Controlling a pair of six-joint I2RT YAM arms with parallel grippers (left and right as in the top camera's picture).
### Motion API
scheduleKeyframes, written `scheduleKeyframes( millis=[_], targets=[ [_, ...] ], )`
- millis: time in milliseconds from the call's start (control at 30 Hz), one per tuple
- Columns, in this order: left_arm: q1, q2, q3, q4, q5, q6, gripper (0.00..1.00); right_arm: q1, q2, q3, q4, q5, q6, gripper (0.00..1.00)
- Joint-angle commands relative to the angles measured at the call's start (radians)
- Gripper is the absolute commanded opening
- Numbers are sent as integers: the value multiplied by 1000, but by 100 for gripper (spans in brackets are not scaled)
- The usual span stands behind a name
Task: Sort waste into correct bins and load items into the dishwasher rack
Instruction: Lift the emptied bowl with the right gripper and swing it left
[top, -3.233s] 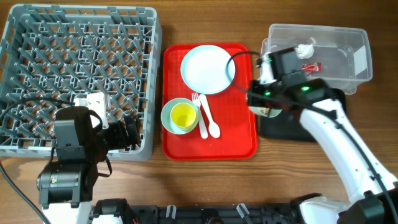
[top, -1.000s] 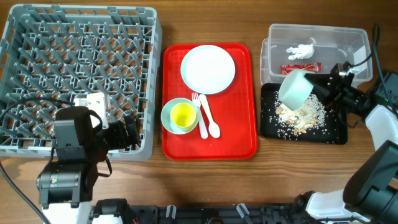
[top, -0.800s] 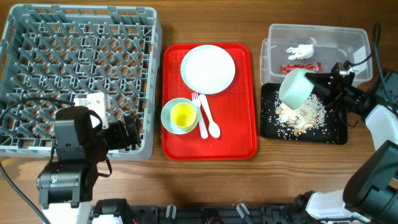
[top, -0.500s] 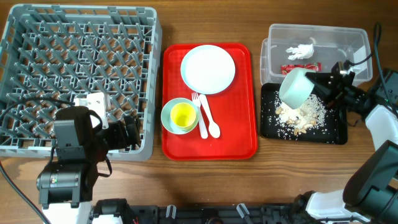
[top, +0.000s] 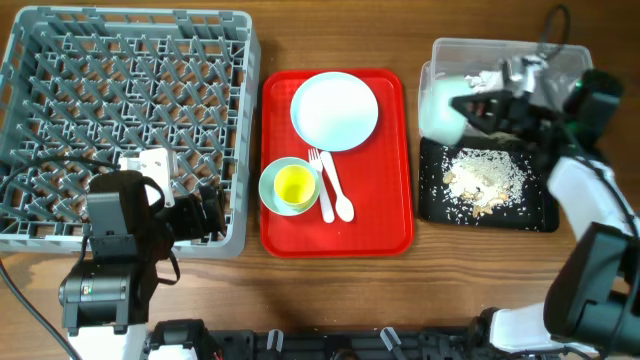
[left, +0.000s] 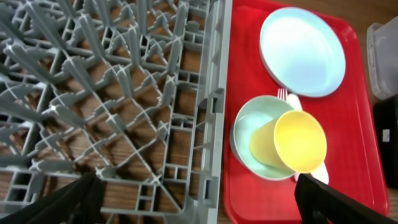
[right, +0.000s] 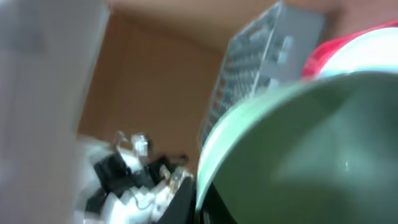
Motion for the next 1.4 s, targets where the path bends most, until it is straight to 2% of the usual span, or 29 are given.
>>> scheduleKeyframes(
  millis=[0, 67, 133, 500, 1033, 1367],
  targets=[
    [-2, -2, 20, 3, 12, -10, 100, 114, -8, 21, 506, -11, 535, 4],
    [-2, -2, 20, 4, 12, -10, 100, 146, -8, 42, 685, 11, 682, 4],
    [-2, -2, 20, 4, 12, -10, 100, 168, -8, 75, 698, 1, 719, 4],
    [-2, -2, 20, 4, 12, -10, 100, 179, 3, 166, 572, 42, 716, 5],
    [-2, -2, 20, 3, 12, -10, 100, 180, 294, 779, 308, 3, 669, 5],
    [-2, -2, 20, 3, 12, -10, 100, 180, 349, 835, 302, -6, 703, 5]
  ],
)
